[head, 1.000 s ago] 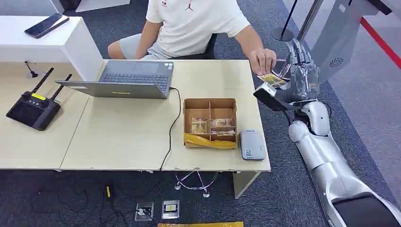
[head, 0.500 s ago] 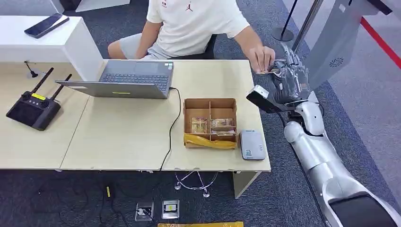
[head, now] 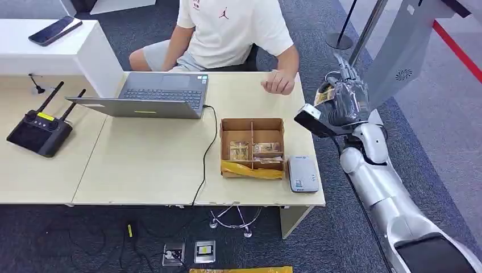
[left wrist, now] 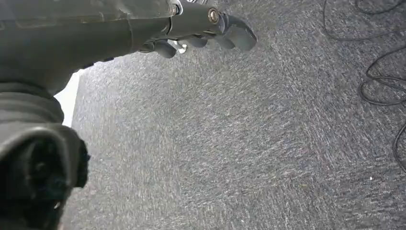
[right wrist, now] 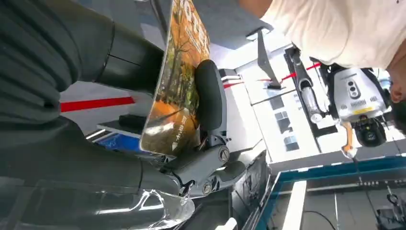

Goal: Pass the card to the sensor for recognition and then transmit it.

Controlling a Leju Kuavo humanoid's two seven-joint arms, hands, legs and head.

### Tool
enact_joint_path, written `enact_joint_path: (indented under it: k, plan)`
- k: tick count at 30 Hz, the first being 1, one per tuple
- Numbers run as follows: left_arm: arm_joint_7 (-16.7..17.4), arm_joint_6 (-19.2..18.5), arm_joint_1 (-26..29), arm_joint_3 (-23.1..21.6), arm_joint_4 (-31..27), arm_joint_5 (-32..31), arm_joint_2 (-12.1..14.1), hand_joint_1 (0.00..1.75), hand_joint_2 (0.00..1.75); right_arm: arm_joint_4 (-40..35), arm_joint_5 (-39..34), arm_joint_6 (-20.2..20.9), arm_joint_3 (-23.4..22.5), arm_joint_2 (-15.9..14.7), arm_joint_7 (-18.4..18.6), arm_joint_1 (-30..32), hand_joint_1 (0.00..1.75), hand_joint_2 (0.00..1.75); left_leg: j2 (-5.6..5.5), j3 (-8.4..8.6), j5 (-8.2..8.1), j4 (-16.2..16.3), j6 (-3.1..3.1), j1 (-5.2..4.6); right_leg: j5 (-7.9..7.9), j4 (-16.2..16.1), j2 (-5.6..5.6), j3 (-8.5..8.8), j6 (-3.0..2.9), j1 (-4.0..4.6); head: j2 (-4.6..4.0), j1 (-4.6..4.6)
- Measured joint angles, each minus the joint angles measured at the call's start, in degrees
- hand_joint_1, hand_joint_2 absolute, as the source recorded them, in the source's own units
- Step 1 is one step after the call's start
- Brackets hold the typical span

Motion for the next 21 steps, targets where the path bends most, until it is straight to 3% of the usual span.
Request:
enact_joint_path:
  k: [10, 16, 21]
  plan:
    - [0.0, 0.02, 0.08, -0.09, 0.0, 1.22, 0.0, 0.0, 0.0, -3.98, 0.37, 6.66, -0.18, -2.3, 2.01, 3.61, 1.75, 1.75, 0.04, 0.01, -0.01, 0.0, 0.0, 0.0, 0.0, -0.01, 0.01, -0.04, 0.0, 0.0, 0.0, -0.02]
    - [0.0, 0.02, 0.21, -0.09, 0.0, 2.16, 0.07, 0.0, 0.0, -7.66, -1.57, 13.02, -0.37, -5.82, 3.39, 8.99, 1.75, 1.75, 0.04, 0.0, -0.03, 0.01, 0.0, 0.0, 0.0, -0.03, 0.02, -0.04, 0.0, 0.0, 0.0, 0.0]
    - [0.0, 0.04, 0.31, -0.13, 0.0, 2.58, 0.35, 0.0, 0.0, -11.29, -2.25, 15.75, -0.33, -7.78, 5.45, 14.91, 1.75, 1.75, 0.09, -0.01, -0.08, 0.0, -0.02, 0.0, -0.01, -0.03, 0.03, -0.05, 0.0, 0.0, 0.0, 0.0]
